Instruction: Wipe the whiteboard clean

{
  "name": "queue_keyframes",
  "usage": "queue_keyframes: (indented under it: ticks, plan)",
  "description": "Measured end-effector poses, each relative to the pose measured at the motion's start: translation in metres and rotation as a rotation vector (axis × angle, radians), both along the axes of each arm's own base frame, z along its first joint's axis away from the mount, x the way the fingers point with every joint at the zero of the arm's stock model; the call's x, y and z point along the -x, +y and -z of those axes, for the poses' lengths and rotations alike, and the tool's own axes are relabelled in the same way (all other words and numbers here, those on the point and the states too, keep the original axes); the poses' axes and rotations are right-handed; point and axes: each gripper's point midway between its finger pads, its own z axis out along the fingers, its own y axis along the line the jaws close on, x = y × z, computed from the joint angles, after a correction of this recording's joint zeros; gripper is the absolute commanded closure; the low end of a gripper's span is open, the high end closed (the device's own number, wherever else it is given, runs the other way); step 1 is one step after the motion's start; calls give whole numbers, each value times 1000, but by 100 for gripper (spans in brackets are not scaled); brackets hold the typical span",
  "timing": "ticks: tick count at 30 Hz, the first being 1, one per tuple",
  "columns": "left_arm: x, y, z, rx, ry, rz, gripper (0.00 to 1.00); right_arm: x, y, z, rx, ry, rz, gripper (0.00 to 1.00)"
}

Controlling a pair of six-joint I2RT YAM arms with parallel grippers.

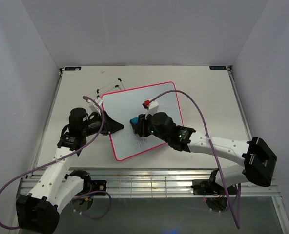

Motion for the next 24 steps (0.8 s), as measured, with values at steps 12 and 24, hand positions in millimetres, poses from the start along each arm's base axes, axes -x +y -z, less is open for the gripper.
queue_keyframes:
  ticks: [12, 24]
  plan:
    - [-2, 3, 5, 9, 48, -26, 100, 10, 43, -11, -87, 42, 165, 92]
    - [-3, 4, 6, 5, 49, -30, 100, 30, 54, -9, -110, 56, 233, 92]
